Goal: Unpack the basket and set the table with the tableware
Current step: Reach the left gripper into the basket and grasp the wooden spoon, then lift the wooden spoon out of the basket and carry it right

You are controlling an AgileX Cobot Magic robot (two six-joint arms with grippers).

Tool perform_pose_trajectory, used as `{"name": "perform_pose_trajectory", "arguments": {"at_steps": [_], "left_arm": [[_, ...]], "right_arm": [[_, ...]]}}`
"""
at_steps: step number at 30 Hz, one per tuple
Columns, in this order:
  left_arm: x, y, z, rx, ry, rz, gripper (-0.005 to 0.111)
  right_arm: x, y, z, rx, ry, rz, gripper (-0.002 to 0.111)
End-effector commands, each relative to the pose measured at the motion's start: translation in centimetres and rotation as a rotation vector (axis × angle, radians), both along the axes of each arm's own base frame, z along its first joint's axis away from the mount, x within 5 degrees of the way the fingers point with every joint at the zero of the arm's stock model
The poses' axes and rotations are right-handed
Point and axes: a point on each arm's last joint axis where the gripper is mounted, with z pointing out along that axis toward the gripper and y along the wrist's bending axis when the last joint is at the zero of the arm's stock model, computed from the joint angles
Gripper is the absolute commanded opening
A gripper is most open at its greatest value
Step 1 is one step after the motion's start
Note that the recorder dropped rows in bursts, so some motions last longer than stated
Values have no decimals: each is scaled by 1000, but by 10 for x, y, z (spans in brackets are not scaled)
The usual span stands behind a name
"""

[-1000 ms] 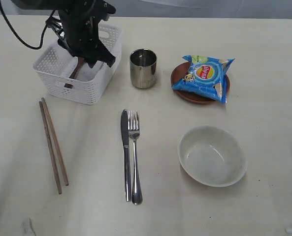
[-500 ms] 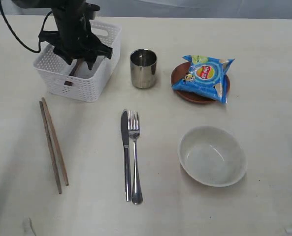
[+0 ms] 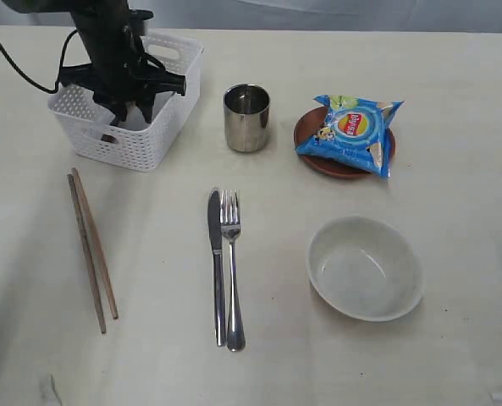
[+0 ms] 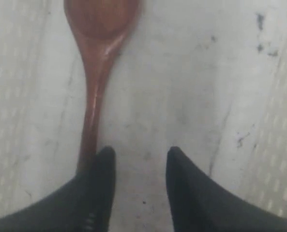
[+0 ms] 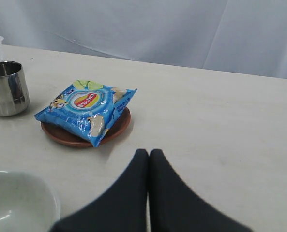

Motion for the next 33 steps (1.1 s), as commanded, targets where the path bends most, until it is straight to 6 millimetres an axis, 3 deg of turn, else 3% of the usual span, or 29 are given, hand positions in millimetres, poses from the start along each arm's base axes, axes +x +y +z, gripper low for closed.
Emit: {"name": "perform_pose_trajectory", "arguments": {"at_steps": [1, 5, 11, 18, 22, 26, 33], "left_arm": [[-1, 9, -25, 100, 50, -63, 23], [-1, 8, -16, 110, 31, -142, 23], [6, 15, 25, 150, -126, -151, 23], [7, 23, 20, 132, -88, -183, 29], [9, 16, 32, 7, -145, -83, 40], [12, 20, 40, -187, -138, 132, 41], [11, 31, 41, -91, -111, 222, 41]], "right_arm": [[0, 0, 0, -4, -6, -6, 0], [0, 0, 0, -4, -6, -6, 0], [0, 0, 0, -4, -6, -6, 0], [0, 0, 0, -4, -6, -6, 0], [0, 0, 0, -4, -6, -6, 0], [0, 0, 0, -4, -6, -6, 0], [0, 0, 0, -4, -6, -6, 0]]}}
